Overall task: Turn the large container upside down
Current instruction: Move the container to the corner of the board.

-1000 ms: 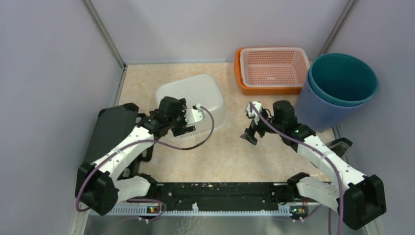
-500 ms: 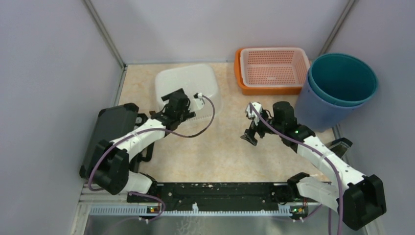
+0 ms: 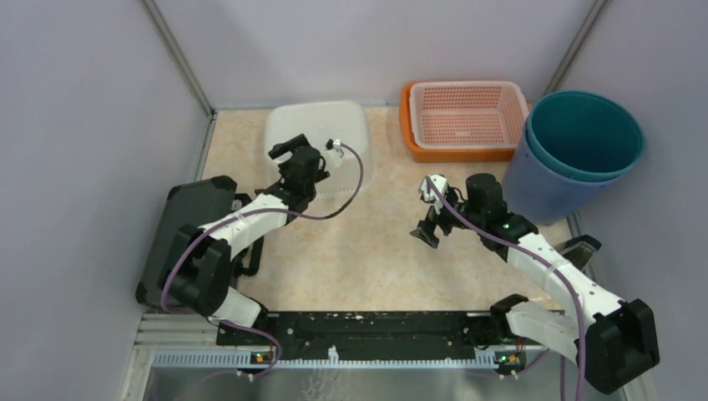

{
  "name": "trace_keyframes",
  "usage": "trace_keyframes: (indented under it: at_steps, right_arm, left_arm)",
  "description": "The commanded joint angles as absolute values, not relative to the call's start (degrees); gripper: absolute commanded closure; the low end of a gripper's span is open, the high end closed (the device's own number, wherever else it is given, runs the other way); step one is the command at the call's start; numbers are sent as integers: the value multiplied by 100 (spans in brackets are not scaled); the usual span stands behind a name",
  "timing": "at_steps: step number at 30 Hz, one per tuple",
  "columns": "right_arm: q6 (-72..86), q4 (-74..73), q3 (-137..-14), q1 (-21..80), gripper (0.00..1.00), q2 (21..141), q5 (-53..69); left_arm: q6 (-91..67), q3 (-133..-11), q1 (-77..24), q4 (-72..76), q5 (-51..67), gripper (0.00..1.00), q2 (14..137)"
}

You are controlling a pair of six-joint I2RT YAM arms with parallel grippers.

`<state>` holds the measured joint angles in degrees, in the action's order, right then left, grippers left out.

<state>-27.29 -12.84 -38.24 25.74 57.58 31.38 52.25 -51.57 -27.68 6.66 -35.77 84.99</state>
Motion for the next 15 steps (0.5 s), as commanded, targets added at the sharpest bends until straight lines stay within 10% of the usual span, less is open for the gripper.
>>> trace_keyframes:
  at_steps: [1,15]
  right_arm:
    - [-2763,-1073,-3802,2616,1,5560,3149]
    - [-2690,-972,-3823,2551,1,5495,2954]
  left_arm:
    - [4801,-5758,-2702,664,-3404,1,8336]
    - [2757,-7579,-2766,-1517,719,1,8534]
